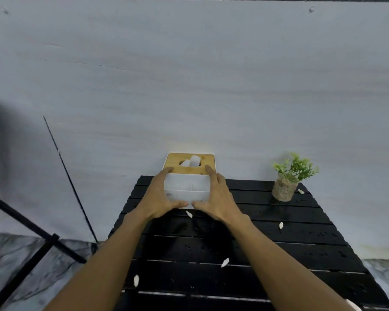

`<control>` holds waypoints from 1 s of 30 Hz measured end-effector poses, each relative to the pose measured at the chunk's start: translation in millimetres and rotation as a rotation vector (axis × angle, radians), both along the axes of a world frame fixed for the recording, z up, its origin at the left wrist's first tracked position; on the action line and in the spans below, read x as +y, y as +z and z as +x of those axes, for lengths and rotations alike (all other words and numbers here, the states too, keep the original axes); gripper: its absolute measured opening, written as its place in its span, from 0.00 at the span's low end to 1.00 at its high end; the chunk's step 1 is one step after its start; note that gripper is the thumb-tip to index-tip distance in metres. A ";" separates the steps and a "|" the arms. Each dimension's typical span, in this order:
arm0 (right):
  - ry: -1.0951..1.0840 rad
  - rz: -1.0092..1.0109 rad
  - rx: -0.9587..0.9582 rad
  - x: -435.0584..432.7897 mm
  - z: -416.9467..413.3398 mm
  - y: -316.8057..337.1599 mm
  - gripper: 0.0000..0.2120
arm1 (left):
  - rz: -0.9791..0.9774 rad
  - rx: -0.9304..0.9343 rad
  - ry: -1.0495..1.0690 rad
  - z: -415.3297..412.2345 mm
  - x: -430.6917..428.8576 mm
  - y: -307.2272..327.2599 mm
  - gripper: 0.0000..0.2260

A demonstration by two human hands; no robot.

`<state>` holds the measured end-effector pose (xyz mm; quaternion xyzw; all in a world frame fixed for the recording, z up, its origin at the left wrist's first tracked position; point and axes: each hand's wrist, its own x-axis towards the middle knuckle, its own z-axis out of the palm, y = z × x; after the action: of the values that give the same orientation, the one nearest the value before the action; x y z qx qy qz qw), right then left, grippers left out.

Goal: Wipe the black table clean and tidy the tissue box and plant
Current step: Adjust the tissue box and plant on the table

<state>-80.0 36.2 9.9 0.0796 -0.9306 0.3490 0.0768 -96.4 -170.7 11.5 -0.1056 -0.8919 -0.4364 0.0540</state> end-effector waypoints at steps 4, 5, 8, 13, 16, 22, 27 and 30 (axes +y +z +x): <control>-0.020 -0.049 0.042 -3.7 -0.9 -4.0 0.51 | -0.004 0.091 0.029 -5.2 2.2 -4.9 0.45; -0.021 -0.061 0.048 -4.4 -0.7 -4.6 0.51 | 0.002 0.101 0.038 -5.6 2.3 -6.2 0.45; -0.019 -0.085 0.083 -3.5 1.8 -5.8 0.50 | 0.009 0.125 0.050 -0.8 5.4 -6.8 0.44; -0.034 -0.142 0.189 5.9 15.4 1.0 0.50 | 0.021 0.277 0.056 18.1 22.3 3.5 0.42; -0.045 -0.162 0.289 16.8 24.4 10.8 0.51 | 0.026 0.390 0.058 31.4 37.7 16.5 0.42; -0.078 -0.109 0.408 51.0 40.8 31.9 0.51 | 0.084 0.484 0.062 53.0 78.5 37.3 0.40; -0.114 -0.061 0.413 83.6 51.4 36.9 0.52 | 0.080 0.491 0.053 57.5 114.4 36.7 0.41; -0.127 -0.048 0.387 98.3 51.0 29.8 0.52 | 0.058 0.450 0.036 53.5 127.6 29.2 0.41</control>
<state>-29.0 134.5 39.7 0.0845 -0.8930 0.3437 0.2780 -42.9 -43.1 40.7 -0.1826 -0.8463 -0.4261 0.2623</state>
